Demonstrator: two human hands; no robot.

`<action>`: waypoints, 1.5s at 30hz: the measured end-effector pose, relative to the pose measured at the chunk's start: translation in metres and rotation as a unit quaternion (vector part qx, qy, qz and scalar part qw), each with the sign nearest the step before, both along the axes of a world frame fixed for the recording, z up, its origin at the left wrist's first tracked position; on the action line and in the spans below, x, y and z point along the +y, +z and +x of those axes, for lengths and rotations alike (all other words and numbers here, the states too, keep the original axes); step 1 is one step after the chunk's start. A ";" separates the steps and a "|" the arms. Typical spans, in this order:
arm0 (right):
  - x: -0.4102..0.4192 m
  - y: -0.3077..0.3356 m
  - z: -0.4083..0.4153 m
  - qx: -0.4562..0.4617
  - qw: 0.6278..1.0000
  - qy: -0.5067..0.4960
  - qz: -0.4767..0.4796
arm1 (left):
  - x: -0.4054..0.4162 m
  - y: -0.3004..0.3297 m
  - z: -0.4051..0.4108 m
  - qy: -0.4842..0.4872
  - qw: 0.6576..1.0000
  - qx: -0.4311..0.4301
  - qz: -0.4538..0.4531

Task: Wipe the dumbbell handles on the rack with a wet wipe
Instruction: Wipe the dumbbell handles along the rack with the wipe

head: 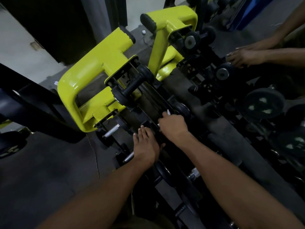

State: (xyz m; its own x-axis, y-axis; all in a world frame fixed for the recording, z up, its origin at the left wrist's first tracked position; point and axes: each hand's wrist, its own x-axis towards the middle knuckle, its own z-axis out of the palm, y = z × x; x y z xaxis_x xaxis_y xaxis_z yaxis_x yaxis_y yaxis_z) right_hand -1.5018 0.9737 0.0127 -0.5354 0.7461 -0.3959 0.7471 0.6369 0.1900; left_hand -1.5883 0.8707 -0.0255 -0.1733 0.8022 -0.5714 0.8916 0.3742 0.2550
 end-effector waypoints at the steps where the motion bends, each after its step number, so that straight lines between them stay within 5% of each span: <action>1: 0.006 0.004 0.004 -0.002 1.000 -0.003 0.022 | 0.000 0.001 0.000 0.003 1.000 0.000 0.000; 6: 0.012 0.008 0.024 -0.004 0.994 0.054 0.096 | 0.001 0.003 -0.001 0.003 1.000 -0.005 -0.005; 9: 0.007 0.002 0.040 0.078 0.987 0.048 0.134 | 0.001 0.001 -0.001 -0.002 1.000 -0.003 -0.008; 15: -0.024 -0.007 0.053 0.214 0.957 -0.159 0.111 | 0.002 0.003 -0.001 0.010 1.000 -0.017 -0.011; 17: -0.031 -0.015 0.044 0.325 0.894 -0.294 0.089 | 0.002 0.003 -0.001 0.007 1.000 -0.016 -0.010; 19: -0.035 -0.017 0.030 0.437 0.785 -0.431 0.081 | 0.002 0.002 -0.001 0.005 1.000 -0.011 -0.008; 23: -0.035 -0.020 0.013 0.511 0.592 -0.621 0.056 | 0.001 0.001 -0.001 0.004 1.000 -0.009 -0.006; 31: -0.019 -0.043 0.020 0.569 0.399 -0.696 -0.182 | 0.007 0.002 -0.009 0.010 0.999 -0.042 -0.028; 34: -0.019 -0.039 0.024 0.531 0.414 -0.686 -0.277 | 0.014 -0.001 -0.019 0.009 0.998 -0.052 -0.042; 37: -0.030 -0.035 0.023 0.484 0.487 -0.652 -0.322 | 0.022 -0.005 -0.032 -0.007 0.997 -0.058 -0.058; 45: -0.048 -0.044 0.018 0.431 0.649 -0.568 -0.265 | 0.031 -0.011 -0.042 -0.019 0.994 -0.079 -0.077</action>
State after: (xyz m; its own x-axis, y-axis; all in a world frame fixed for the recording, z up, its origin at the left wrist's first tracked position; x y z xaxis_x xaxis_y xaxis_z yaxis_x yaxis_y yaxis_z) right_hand -1.4841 0.9261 -0.0315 0.0486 0.7344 -0.6770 0.4758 -0.6130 -0.6308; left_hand -1.6300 0.9014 -0.0366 -0.0433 0.7078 -0.7051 0.8590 0.3867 0.3355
